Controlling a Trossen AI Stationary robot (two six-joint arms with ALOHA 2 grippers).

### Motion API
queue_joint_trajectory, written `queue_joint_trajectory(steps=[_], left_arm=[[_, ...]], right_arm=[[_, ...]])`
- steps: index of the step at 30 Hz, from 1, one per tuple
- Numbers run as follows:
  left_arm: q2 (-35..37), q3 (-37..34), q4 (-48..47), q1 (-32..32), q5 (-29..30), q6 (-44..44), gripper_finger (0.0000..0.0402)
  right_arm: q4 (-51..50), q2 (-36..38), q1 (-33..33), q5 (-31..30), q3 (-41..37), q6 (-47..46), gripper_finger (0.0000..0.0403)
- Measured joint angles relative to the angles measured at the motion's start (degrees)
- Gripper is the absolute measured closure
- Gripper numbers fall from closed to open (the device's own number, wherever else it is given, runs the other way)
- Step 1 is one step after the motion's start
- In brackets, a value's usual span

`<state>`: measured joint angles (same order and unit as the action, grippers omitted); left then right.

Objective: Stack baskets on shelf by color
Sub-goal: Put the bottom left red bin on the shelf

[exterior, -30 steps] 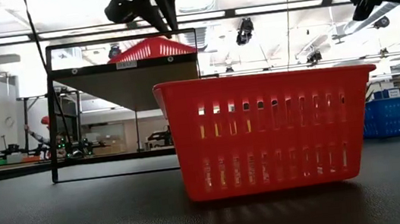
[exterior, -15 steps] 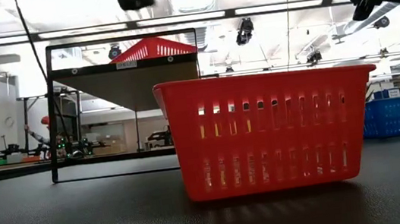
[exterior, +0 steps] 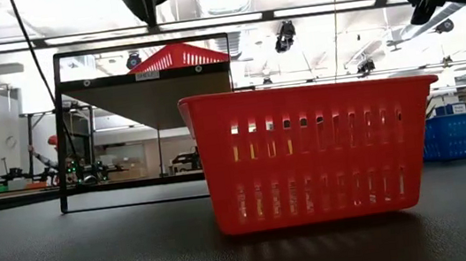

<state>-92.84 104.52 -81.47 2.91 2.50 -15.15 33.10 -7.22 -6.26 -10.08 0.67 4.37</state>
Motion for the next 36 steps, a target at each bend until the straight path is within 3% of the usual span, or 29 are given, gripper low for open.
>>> queue_joint_trajectory(steps=[3,26,36], left_arm=[[-0.9,0.0,0.0,0.1,2.4,-3.1,0.0308],[-4.3,-0.1,0.0,0.5,2.3,-5.3,0.0308],[-4.3,-6.2,4.3,1.0,2.3,-5.3,0.0308]], right_arm=[[-1.2,0.0,0.0,0.0,0.0,0.0,0.0394],[-1.6,0.0,0.0,0.0,0.0,0.1,0.0394],[-1.6,0.0,0.0,0.0,0.0,0.1,0.0394]])
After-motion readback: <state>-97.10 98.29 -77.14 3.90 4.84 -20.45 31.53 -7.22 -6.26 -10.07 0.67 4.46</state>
